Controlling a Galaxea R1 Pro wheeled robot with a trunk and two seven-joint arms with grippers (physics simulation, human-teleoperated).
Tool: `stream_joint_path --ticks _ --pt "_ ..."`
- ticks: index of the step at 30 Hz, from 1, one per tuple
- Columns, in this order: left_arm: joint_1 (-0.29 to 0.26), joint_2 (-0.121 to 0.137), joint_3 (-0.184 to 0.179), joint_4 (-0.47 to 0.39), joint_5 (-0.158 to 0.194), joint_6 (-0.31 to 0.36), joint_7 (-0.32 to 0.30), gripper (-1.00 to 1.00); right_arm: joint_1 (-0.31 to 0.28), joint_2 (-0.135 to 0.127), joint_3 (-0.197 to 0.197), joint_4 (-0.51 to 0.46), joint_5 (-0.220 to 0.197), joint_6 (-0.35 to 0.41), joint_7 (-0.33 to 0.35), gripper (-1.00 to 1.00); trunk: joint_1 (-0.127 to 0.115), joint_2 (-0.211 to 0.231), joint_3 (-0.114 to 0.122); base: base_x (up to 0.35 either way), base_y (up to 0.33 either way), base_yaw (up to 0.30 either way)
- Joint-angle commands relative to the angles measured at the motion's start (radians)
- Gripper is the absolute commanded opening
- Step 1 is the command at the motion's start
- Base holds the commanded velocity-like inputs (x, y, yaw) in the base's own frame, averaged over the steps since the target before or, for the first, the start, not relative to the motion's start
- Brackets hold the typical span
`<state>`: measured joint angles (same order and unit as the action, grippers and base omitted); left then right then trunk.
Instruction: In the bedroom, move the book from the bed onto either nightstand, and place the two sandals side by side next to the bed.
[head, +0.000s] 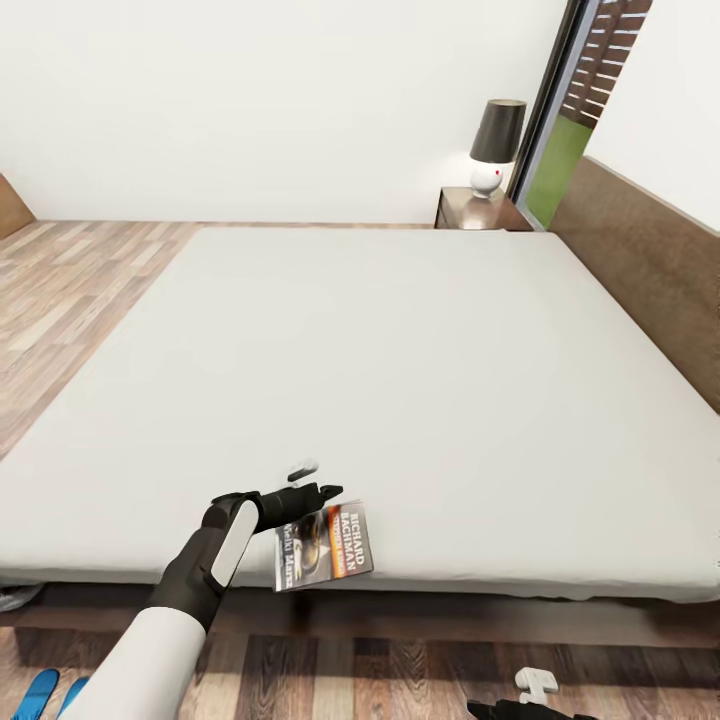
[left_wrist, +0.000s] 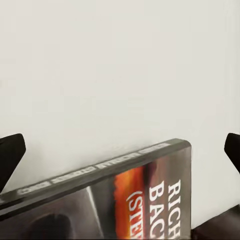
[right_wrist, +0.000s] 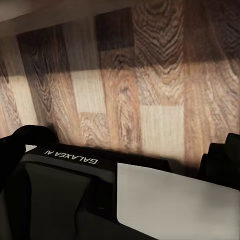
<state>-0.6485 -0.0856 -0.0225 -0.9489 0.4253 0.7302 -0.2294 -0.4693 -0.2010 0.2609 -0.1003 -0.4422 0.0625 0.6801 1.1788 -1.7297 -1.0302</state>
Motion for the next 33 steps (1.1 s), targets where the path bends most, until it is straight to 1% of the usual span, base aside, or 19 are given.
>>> stream_joint_path --ticks 1,24,33 --pt "0.0 0.0 0.001 -0.001 0.0 0.005 -0.002 1.0 0.0 -0.001 0.006 -0.001 -0.01 0.007 0.003 1.0 0.0 0.0 -0.001 -0.123 0.0 0.0" --pt "0.0 0.0 0.003 -0.001 0.0 0.005 -0.002 1.0 0.0 -0.001 0.006 -0.001 -0.01 0.007 0.003 1.0 0.0 0.0 -0.001 -0.01 0.0 0.0" --pt "0.0 0.0 0.003 -0.001 0.001 0.006 -0.002 1.0 0.0 -0.001 0.006 -0.001 -0.01 0.006 0.003 1.0 -0.035 0.063 0.028 0.0 0.0 0.0"
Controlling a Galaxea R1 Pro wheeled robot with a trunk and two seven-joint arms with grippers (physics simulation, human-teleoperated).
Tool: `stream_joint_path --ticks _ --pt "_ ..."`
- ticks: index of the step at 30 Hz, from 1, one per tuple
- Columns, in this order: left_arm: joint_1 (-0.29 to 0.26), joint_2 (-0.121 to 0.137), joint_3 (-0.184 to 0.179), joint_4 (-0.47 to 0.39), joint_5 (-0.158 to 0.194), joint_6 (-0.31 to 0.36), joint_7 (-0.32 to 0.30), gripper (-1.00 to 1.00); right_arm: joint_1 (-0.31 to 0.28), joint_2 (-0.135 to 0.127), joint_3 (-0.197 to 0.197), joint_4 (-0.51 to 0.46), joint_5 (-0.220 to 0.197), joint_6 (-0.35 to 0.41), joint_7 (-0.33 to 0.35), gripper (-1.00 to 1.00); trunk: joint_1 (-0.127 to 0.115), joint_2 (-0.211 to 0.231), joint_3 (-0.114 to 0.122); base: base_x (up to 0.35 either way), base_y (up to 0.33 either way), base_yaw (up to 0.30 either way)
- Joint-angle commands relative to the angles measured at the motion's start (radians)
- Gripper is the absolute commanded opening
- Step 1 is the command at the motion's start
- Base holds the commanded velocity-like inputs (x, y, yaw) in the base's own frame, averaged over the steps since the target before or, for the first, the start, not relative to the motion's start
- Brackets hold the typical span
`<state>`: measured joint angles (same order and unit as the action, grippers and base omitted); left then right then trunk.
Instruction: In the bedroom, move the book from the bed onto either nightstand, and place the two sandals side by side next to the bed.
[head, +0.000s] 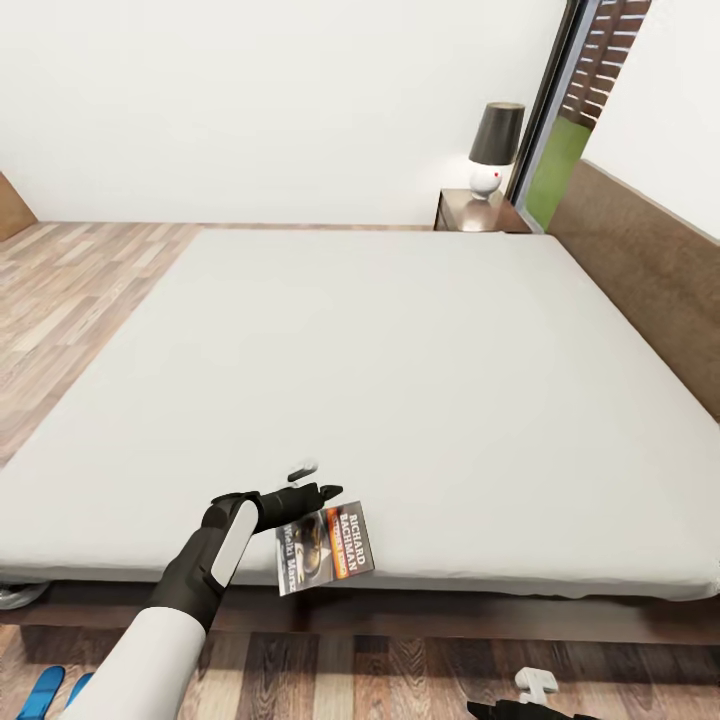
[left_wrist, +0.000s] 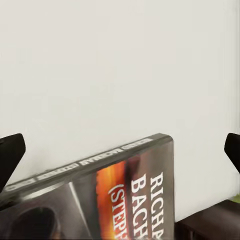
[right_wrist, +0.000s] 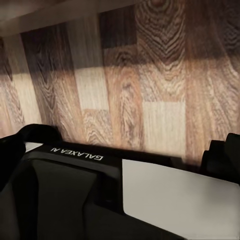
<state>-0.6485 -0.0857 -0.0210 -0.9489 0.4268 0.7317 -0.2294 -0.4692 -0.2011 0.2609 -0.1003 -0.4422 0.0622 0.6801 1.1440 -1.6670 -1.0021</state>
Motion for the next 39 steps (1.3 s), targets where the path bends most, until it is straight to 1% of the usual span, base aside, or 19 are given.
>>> stream_joint_path --ticks 1,34,35,36,37,39 --pt "0.0 0.0 0.001 -0.001 -0.001 0.005 -0.002 1.0 0.0 -0.001 0.006 -0.001 -0.01 0.006 0.003 1.0 -0.004 0.007 0.003 0.0 0.0 0.0" --pt "0.0 0.0 0.003 -0.002 0.001 0.007 -0.008 1.0 0.0 0.0 0.006 0.001 -0.009 0.005 0.001 1.0 -0.131 0.238 0.106 0.0 0.0 0.0" --pt "0.0 0.002 0.012 -0.002 0.013 0.01 -0.022 1.0 -0.001 0.0 0.006 0.001 -0.009 0.005 0.001 1.0 -0.134 0.245 0.109 0.0 0.0 0.0" --pt "0.0 0.002 0.014 -0.002 0.017 0.011 -0.028 1.0 -0.001 0.0 0.006 0.001 -0.009 0.005 0.001 1.0 -0.138 0.252 0.112 0.0 0.0 0.0" --pt "0.0 0.004 0.021 -0.002 0.031 0.012 -0.042 1.0 -0.001 0.0 0.006 0.001 -0.009 0.005 0.001 1.0 -0.142 0.259 0.115 0.0 0.0 0.0" --pt "0.0 0.02 0.031 -0.003 0.065 0.014 -0.074 1.0 0.0 0.0 0.006 0.001 -0.009 0.006 0.001 1.0 -0.15 0.273 0.122 0.0 0.0 0.0"
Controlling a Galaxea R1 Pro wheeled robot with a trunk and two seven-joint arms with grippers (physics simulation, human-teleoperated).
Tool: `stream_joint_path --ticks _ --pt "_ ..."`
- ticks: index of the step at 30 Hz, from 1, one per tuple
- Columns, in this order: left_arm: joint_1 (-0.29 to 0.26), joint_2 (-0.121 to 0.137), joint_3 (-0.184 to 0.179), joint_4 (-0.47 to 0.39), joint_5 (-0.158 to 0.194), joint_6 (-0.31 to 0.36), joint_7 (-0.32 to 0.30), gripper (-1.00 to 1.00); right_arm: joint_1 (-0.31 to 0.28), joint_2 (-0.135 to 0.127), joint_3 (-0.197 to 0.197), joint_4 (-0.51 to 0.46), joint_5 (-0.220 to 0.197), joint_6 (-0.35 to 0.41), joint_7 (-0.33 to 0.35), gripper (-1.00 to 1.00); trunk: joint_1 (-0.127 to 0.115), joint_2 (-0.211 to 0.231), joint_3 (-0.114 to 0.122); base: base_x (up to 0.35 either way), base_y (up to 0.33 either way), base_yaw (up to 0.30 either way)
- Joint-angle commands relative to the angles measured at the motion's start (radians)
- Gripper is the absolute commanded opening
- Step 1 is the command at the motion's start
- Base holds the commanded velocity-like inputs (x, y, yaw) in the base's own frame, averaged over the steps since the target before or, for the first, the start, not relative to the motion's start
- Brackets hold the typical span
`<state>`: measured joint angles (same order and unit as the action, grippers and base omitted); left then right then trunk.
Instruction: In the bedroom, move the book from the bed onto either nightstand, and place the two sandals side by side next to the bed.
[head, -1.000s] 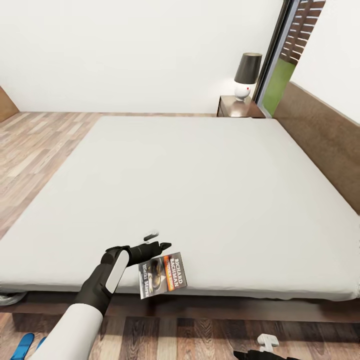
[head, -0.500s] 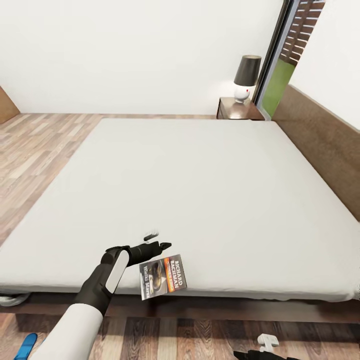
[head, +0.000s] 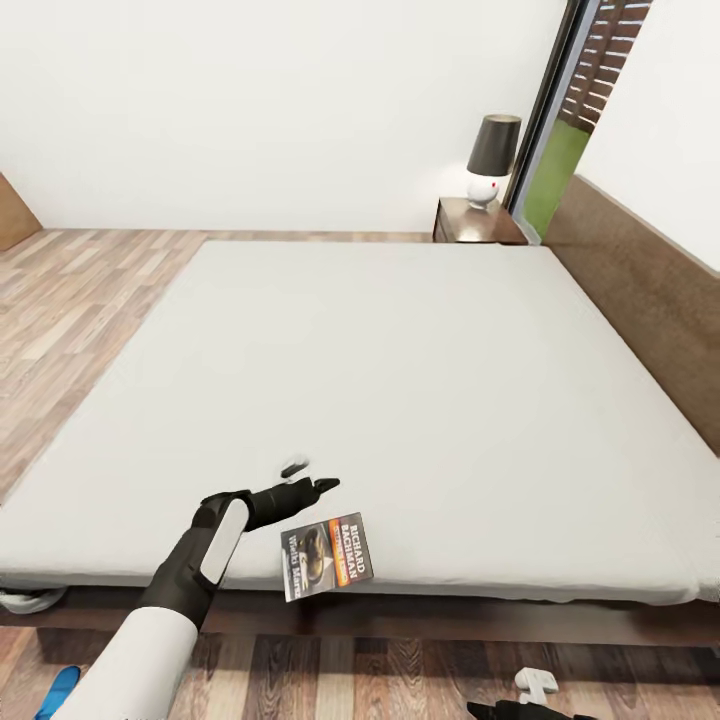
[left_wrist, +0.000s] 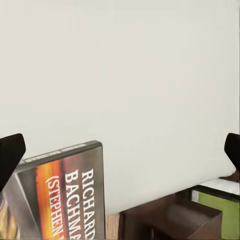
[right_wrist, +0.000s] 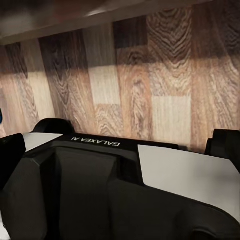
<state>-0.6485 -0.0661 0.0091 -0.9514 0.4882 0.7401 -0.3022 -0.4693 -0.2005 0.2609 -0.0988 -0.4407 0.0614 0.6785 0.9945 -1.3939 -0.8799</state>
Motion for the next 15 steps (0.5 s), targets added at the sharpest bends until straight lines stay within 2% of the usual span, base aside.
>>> stream_joint_path --ticks 1,4,6,10,13,15 --pt "0.0 0.011 0.004 -0.001 0.021 0.006 -0.02 1.0 0.0 -0.001 0.006 -0.001 -0.01 0.006 0.003 1.0 -0.004 0.007 0.003 0.0 0.0 0.0" --pt "0.001 0.047 0.006 -0.002 0.074 0.007 -0.106 1.0 0.0 -0.001 0.006 -0.001 -0.01 0.006 0.003 1.0 -0.015 0.028 0.012 0.0 0.0 0.0" --pt "0.003 0.055 0.004 -0.002 0.087 0.007 -0.167 1.0 0.0 -0.001 0.006 -0.001 -0.011 0.006 0.003 1.0 -0.023 0.042 0.018 0.0 0.0 0.0" --pt "0.004 0.06 0.002 -0.002 0.093 0.011 -0.222 1.0 0.0 -0.001 0.006 -0.001 -0.012 0.006 0.003 1.0 -0.038 0.07 0.031 0.0 0.0 0.0" --pt "0.008 0.067 0.002 -0.003 0.094 0.092 -0.239 1.0 0.0 -0.002 0.006 -0.002 -0.013 0.006 0.003 1.0 -0.05 0.091 0.04 0.0 0.0 0.0" --pt "0.012 0.09 0.0 -0.004 0.094 0.134 -0.251 1.0 0.0 -0.002 0.006 -0.001 -0.013 0.006 0.003 1.0 -0.058 0.105 0.046 0.0 0.0 0.0"
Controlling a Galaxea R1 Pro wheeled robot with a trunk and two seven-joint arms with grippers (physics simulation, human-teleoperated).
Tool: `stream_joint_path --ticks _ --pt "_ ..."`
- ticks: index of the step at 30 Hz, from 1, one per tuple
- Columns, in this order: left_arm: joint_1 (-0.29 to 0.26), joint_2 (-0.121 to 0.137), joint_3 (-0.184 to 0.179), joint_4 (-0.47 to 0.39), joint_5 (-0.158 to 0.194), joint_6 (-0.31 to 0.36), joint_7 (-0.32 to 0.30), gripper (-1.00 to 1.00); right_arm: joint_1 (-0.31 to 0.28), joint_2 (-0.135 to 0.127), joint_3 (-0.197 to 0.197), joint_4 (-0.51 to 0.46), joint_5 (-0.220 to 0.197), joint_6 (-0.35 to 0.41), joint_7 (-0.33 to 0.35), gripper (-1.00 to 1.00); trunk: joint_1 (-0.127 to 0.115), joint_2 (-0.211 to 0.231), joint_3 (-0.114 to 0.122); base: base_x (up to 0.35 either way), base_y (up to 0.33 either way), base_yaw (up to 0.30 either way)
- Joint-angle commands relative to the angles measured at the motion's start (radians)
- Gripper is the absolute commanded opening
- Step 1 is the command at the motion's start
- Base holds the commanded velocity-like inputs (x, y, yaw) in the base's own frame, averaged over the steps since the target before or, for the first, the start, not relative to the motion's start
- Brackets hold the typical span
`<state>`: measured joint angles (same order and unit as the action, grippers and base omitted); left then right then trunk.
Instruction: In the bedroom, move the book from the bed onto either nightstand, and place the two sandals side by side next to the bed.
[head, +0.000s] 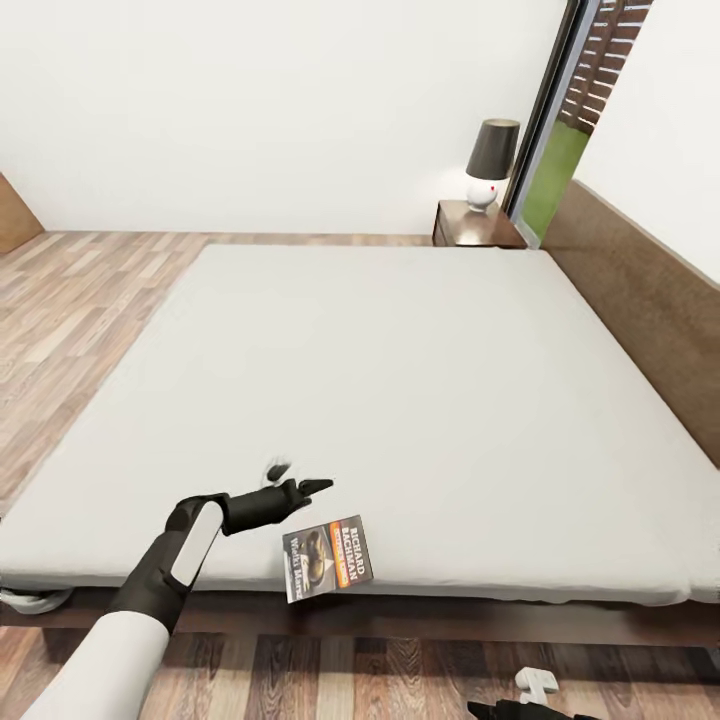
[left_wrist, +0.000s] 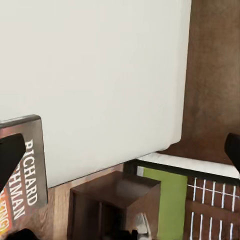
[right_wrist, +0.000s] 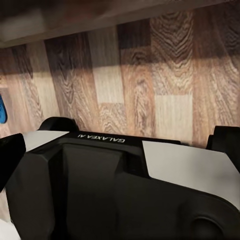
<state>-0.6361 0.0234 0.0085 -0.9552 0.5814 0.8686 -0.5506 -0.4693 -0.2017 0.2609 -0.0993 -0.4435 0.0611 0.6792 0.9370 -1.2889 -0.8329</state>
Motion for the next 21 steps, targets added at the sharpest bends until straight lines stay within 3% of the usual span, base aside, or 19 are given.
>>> stream_joint_path --ticks 1,6,13,17,21 --pt "0.002 0.015 0.0 0.0 0.001 0.016 -0.022 1.0 0.0 -0.001 0.006 -0.001 -0.01 0.007 0.003 1.0 -0.004 0.007 0.003 0.0 0.0 0.0" --pt "0.062 0.115 -0.044 0.006 -0.017 0.023 -0.21 1.0 0.0 -0.001 0.006 -0.001 -0.011 0.006 0.002 1.0 -0.023 0.042 0.018 0.0 0.0 0.0" --pt "0.168 0.2 -0.083 0.009 -0.053 -0.065 -0.322 1.0 0.0 -0.001 0.005 -0.001 -0.011 0.006 0.002 1.0 -0.05 0.091 0.04 0.0 0.0 0.0" --pt "0.242 0.241 -0.086 0.026 -0.056 -0.148 -0.37 1.0 -0.001 -0.001 0.006 -0.001 -0.011 0.006 0.003 1.0 -0.065 0.119 0.053 0.0 0.0 0.0" --pt "0.288 0.257 -0.087 0.185 -0.058 -0.349 -0.386 1.0 0.0 -0.001 0.006 -0.001 -0.011 0.006 0.003 1.0 -0.081 0.147 0.065 0.0 0.0 0.0"
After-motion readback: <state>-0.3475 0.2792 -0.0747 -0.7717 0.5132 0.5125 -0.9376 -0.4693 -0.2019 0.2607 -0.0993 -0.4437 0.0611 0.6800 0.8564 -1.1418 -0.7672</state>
